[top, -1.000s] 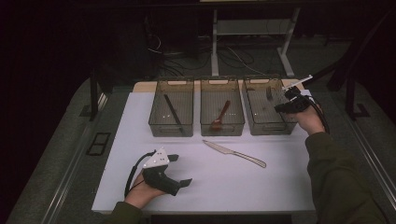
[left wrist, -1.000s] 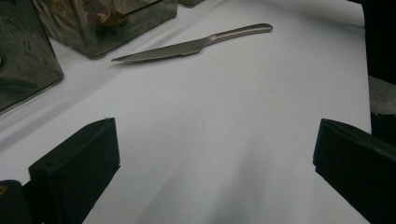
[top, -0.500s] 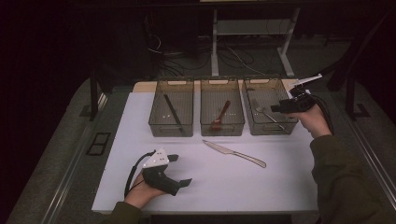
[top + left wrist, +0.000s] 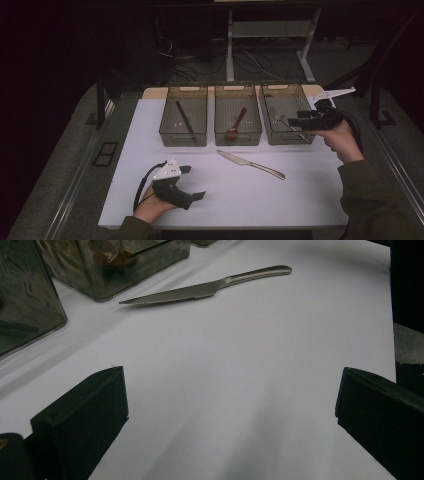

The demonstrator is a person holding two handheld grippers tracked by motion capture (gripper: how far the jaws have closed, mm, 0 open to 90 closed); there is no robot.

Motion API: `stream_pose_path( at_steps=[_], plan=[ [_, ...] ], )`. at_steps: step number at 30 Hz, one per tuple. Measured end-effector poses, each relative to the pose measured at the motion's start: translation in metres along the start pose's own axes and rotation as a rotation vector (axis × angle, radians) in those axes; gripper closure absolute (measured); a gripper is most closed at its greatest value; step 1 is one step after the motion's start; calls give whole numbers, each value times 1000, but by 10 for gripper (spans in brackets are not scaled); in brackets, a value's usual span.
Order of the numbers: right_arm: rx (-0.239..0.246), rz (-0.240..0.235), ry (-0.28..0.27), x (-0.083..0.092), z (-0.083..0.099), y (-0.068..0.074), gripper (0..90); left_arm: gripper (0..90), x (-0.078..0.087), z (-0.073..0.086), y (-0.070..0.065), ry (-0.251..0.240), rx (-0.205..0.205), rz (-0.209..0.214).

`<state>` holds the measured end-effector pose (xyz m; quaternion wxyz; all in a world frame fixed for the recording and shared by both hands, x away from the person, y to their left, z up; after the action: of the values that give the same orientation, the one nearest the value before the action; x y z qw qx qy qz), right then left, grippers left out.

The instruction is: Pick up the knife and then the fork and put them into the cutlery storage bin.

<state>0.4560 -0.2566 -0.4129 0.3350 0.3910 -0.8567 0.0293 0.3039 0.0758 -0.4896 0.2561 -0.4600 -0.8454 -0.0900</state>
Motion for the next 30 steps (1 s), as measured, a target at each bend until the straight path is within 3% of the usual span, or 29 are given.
stream_pose_path(
  at_steps=[6,14,21,30],
  plan=[
    [25,-54,-26,0,10,24,405,0,0,0,0,-1,4,-2],
    [42,-108,2,-8,26,49,406,0,0,0,0,-1,1,-3],
    [76,-134,66,-17,32,66,439,0,1,0,2,-2,1,-9],
    [132,-159,217,-38,47,88,526,0,1,-1,1,-7,11,-13]
  ],
)
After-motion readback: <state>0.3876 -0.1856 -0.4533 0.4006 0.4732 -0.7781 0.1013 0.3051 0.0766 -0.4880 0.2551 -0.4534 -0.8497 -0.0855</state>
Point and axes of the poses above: each handheld gripper's, and its own axes: x roughly backward along the jaws, z roughly out of its underside, y roughly to its left, the point moved 10 cm from there along -x, roughly forward along the jaws, and after that the axes turned 6 degrees about -z, right-handed, at the moved point
